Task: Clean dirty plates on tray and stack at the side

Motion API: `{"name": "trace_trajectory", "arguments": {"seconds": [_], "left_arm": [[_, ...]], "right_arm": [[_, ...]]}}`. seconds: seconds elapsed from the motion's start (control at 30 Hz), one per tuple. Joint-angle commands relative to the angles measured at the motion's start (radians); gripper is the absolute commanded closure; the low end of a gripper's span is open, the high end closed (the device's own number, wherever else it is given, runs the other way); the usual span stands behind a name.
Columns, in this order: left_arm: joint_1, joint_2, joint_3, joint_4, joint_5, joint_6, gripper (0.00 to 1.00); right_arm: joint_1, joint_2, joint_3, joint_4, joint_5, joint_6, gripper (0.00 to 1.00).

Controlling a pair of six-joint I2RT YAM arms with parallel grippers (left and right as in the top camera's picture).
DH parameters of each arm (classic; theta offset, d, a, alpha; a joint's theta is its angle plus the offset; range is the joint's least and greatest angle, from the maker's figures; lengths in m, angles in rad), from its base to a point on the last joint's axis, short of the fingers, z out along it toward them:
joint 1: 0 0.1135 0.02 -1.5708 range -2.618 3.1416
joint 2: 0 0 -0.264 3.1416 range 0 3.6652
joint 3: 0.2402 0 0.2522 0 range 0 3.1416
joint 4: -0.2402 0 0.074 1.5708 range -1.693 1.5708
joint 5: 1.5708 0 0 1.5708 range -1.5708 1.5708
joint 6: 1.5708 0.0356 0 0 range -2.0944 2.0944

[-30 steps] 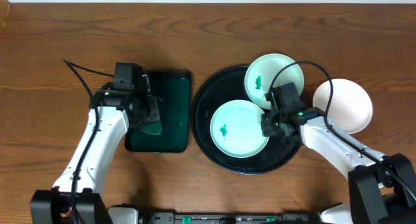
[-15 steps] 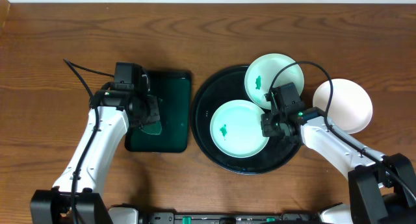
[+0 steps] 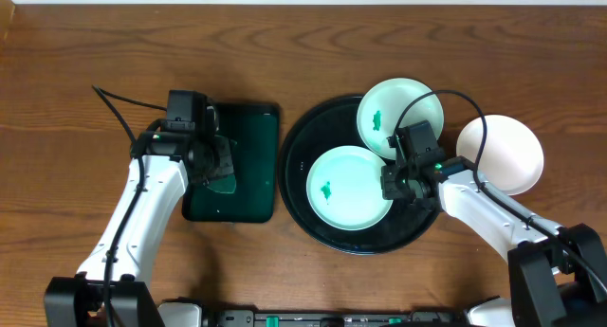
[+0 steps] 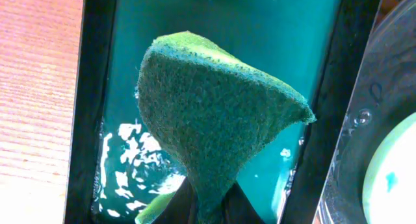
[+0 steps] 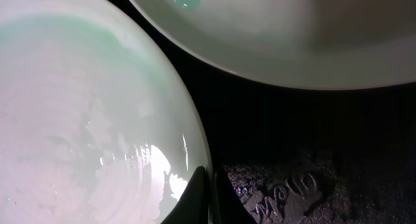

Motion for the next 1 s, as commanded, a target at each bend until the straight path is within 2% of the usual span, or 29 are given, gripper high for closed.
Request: {"name": "trace_trajectory", "arguments": {"seconds": [0.0, 0.13, 0.3, 0.4, 0.5, 0.63, 0.87, 0.9, 0.97], "left_arm": [[-0.001, -0.007, 0.002, 0.007, -0.037, -0.018, 0.93], [-0.001, -0.007, 0.061, -0.032, -0.097, -0.021, 0.93], [-0.001, -0.007, 0.225, -0.141, -0.166, -0.036, 0.93], [-0.005, -0.007, 0.279, -0.187, -0.158, -0.070, 0.93], [-0.030, -0.006, 0.275, -0.189, -0.081, -0.109, 0.93], [-0.105, 0.021, 0.263, -0.186, -0.006, -0.153, 0.93], [-0.293, 0.094, 0.263, -0.143, 0.000, -0.229, 0.93], [-0.318, 0.101, 0.263, -0.129, 0.000, -0.241, 0.93], [-0.371, 0.114, 0.263, -0.095, 0.000, -0.270, 0.93]], "right_arm": [[0.010, 0.008, 0.003, -0.009, -0.017, 0.018, 0.99], [0.010, 0.008, 0.003, -0.007, -0.027, 0.036, 0.99], [0.010, 0.008, 0.003, -0.006, -0.032, 0.036, 0.99], [0.010, 0.008, 0.003, -0.006, -0.032, 0.036, 0.99], [0.010, 0.008, 0.003, -0.006, -0.032, 0.037, 0.99], [0.010, 0.008, 0.003, -0.006, -0.043, 0.092, 0.99], [0.010, 0.008, 0.003, -0.003, -0.114, 0.096, 0.98], [0.010, 0.008, 0.003, -0.003, -0.113, 0.096, 0.94], [0.010, 0.008, 0.003, 0.005, -0.109, 0.095, 0.70]]}}
